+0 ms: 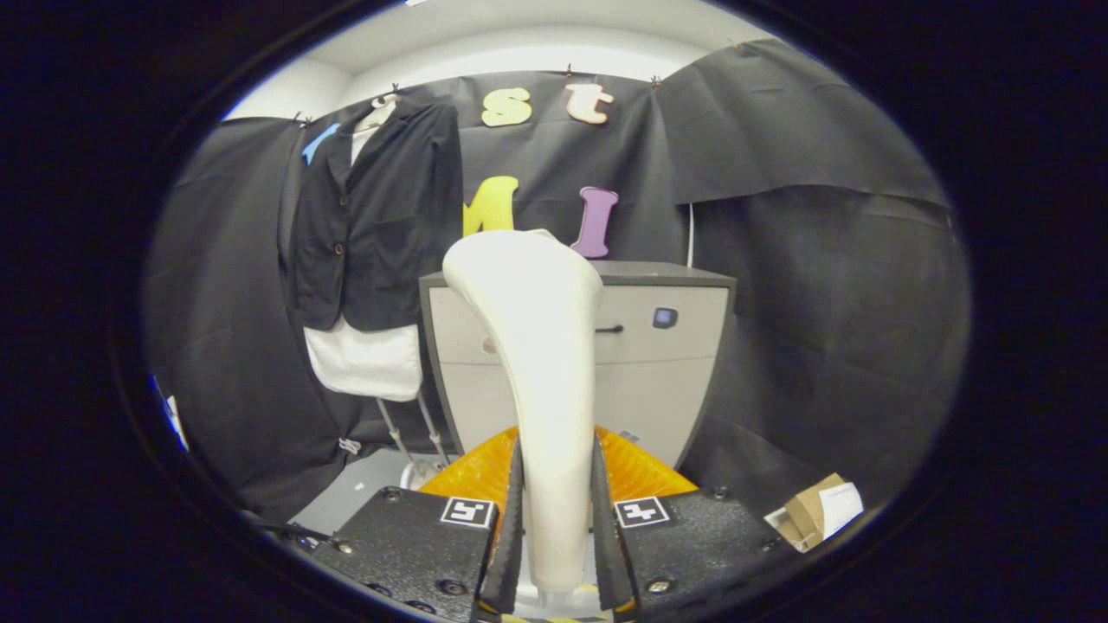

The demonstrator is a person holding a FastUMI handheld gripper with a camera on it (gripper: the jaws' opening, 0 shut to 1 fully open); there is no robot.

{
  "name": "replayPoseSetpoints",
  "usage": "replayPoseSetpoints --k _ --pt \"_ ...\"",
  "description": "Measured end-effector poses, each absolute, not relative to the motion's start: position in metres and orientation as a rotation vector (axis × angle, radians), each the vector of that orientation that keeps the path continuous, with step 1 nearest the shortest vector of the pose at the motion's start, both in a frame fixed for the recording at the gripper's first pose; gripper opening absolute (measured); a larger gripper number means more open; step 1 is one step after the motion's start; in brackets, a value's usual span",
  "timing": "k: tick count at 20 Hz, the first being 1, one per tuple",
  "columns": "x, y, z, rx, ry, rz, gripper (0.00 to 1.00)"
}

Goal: Iron the clothes twice with a garment steamer, once on the left side and once on the right side.

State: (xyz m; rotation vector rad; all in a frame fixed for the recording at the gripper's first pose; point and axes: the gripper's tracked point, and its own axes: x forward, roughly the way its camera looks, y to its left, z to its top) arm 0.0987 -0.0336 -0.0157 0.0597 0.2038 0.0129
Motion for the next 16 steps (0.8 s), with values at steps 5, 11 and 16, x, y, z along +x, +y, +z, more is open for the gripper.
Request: replayPoseSetpoints --k 5,11,16 --pt "0.046 -0.064 -0.042 0.063 0.242 0.018 0.37" --pt "0.028 -0.084 -0.053 0.069 0.253 -0.006 0.37" --pt "0.023 -0.089 -0.055 0.061 0.262 -0.004 0.38"
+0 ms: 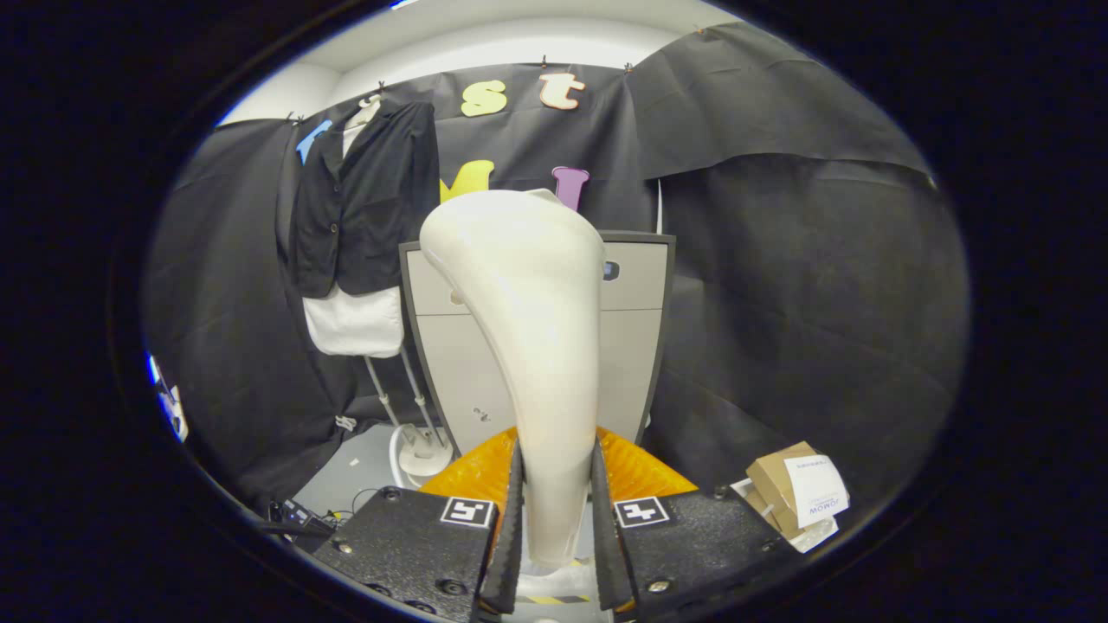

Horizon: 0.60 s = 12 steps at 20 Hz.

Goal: Iron the clothes twice with a garment steamer, once on the left side and once on the right side.

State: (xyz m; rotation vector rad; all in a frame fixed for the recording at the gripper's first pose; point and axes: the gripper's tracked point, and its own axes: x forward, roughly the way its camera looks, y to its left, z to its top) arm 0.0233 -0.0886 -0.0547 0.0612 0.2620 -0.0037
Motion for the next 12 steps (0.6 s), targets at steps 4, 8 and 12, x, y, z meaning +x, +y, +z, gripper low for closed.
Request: replayPoseSetpoints --k 4,8,12 --pt "0.0239 -0.0927 -0.0517 0.047 0.258 -0.003 0.38" --pt "0.0244 -0.0921 -0.0504 0.046 0.262 0.004 0.37" --pt "0.0263 -0.0931 -0.0457 0.047 0.261 0.007 0.37"
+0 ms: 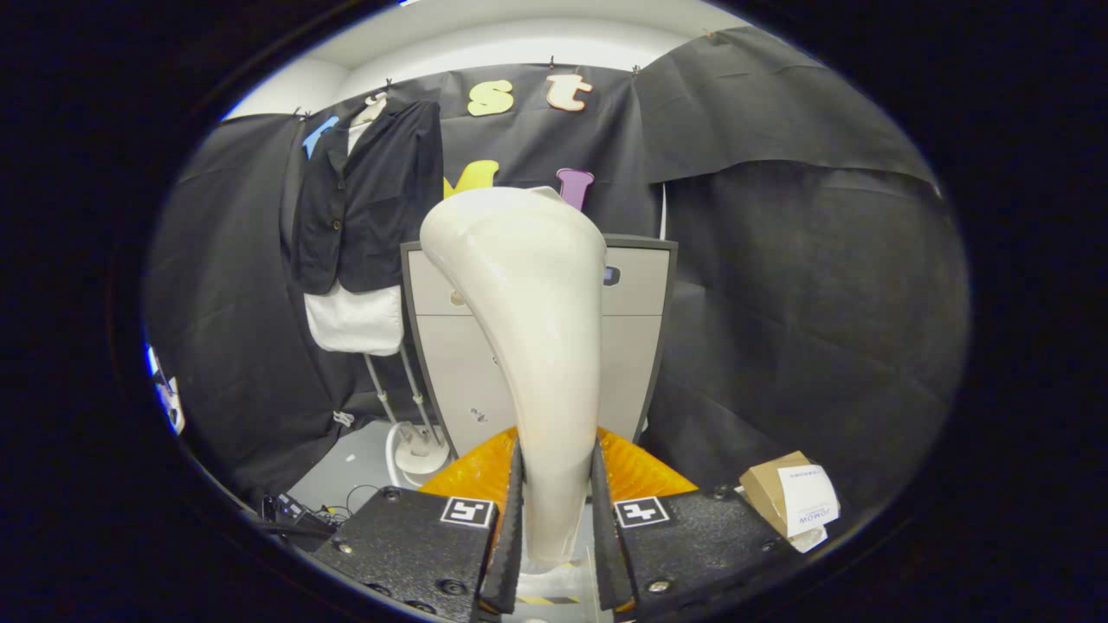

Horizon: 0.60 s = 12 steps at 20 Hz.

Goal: Iron the clothes twice with a garment steamer, once on the left side and once on the right side.

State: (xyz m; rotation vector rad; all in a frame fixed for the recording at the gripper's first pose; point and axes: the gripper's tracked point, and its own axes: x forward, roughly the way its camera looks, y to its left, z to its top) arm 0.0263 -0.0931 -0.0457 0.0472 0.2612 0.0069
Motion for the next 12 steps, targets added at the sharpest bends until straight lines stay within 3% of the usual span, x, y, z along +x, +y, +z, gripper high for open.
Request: replayPoseSetpoints --k 12 --pt "0.0313 -0.0890 -0.0419 0.035 0.268 0.018 0.37"
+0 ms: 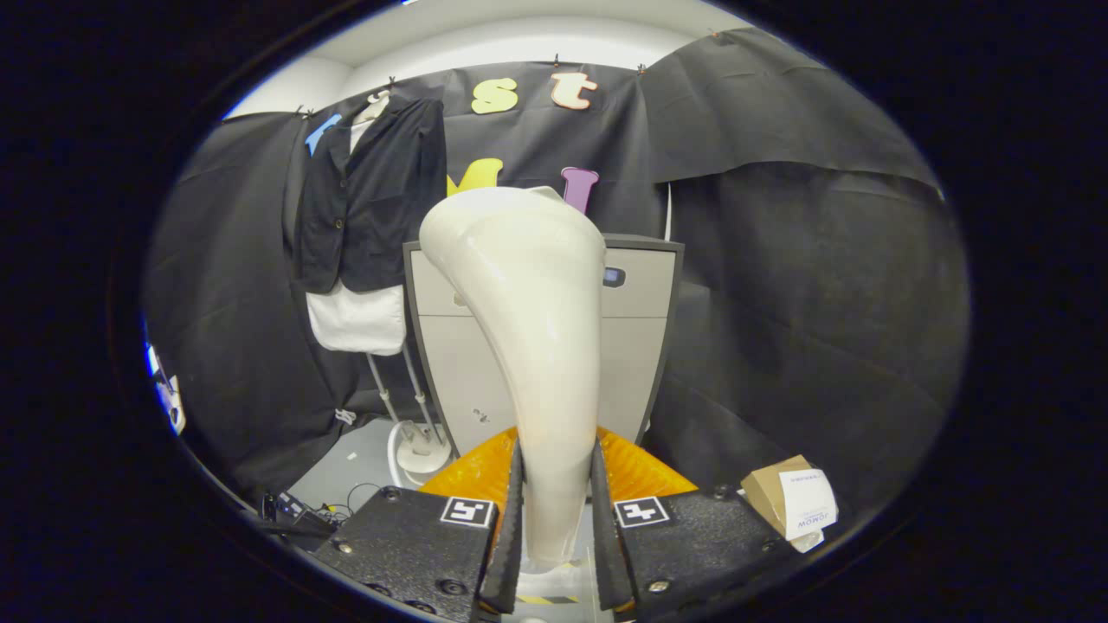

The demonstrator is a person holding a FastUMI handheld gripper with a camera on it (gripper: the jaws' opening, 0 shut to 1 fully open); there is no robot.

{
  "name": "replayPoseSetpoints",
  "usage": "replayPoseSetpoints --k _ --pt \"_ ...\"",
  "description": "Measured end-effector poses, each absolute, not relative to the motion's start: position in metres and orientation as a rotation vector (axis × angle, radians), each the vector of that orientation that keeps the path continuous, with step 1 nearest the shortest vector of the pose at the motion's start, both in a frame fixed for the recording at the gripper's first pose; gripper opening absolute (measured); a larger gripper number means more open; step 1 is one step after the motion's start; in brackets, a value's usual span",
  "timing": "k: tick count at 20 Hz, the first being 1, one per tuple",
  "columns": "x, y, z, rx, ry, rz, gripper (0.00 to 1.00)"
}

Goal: Iron the clothes twice with a garment steamer, once on the left side and once on the right side.

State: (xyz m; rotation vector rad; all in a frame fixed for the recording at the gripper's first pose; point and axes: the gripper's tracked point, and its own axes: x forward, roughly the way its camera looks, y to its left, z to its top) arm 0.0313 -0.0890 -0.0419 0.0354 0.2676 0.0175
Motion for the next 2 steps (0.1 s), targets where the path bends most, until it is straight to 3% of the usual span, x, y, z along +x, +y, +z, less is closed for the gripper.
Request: replayPoseSetpoints --k 2 --pt "0.0311 -0.0903 -0.0414 0.034 0.265 0.012 0.37"
